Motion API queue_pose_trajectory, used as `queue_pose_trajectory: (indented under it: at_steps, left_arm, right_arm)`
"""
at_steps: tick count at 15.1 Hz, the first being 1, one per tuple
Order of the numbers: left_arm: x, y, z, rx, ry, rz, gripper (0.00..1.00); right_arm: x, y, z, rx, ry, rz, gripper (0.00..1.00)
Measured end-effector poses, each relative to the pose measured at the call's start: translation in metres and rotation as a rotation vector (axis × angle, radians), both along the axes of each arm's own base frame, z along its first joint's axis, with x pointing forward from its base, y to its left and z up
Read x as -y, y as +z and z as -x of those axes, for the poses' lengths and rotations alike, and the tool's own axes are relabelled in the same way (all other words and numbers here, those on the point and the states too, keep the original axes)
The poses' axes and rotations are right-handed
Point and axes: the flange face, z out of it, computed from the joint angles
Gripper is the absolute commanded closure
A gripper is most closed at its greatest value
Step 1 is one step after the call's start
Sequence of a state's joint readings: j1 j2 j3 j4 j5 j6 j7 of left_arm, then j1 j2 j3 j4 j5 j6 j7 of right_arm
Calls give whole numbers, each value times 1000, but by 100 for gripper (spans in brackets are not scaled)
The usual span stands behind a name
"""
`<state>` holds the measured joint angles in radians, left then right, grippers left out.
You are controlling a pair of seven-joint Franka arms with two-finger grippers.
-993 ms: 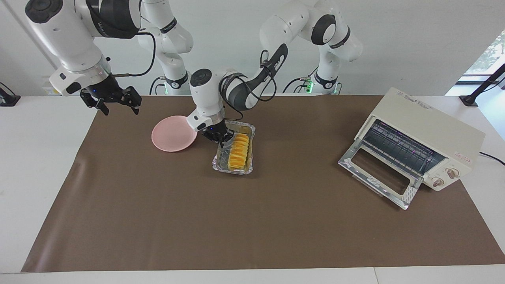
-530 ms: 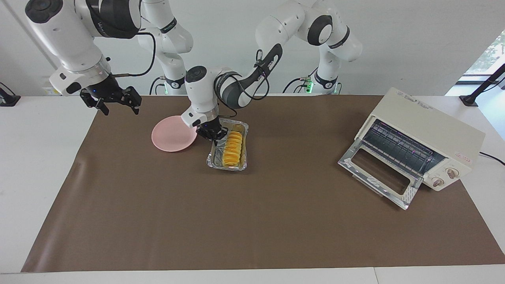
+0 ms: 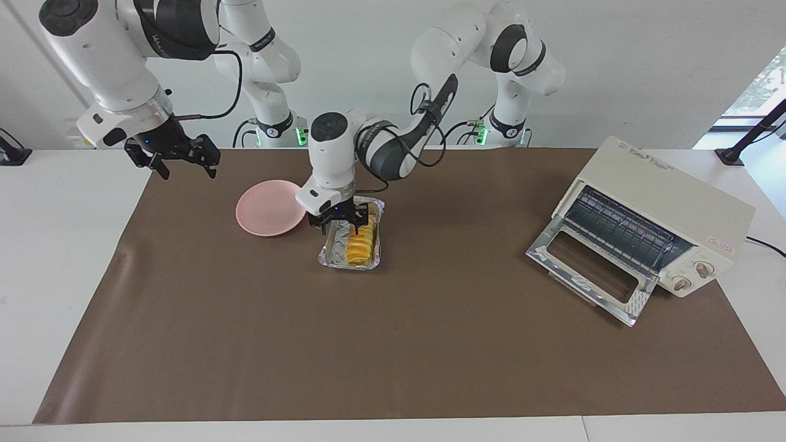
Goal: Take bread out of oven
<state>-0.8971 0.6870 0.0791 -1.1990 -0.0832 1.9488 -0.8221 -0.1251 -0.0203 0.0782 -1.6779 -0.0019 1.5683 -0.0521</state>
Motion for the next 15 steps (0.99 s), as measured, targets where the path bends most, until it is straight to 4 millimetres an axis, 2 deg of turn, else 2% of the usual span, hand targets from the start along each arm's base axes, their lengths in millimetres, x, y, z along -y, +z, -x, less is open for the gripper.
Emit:
queue_pose_trajectory:
  at_steps: [2,4,7,9,11,12,14,15]
  left_arm:
    - [-34,32,-30,17,53,21,0]
    - [-83,75,-61,40,82,37,0]
    - [-190,135,-110,56,99,36,0]
    - [-266,158,-132,54,88,26,0]
    - [-331,169,-141,29,34,8,0]
    - [-361,174,-142,7,4,0,0]
    - [-411,187,-136,-36,-32,-7,0]
    - [-429,196,-128,-66,-32,-9,0]
  right_arm:
    - [0,0,0,0,0,0,0]
    - [0,0,0,1,0,0,0]
    - [1,4,2,8,-3,1,0]
    - [2,5,3,11,-4,1,0]
    - [-12,-2,1,32,20,2,0]
    - [-26,-11,-1,43,40,3,0]
    - [-60,-36,-1,45,41,6,1]
    - [-78,-50,1,35,30,9,1]
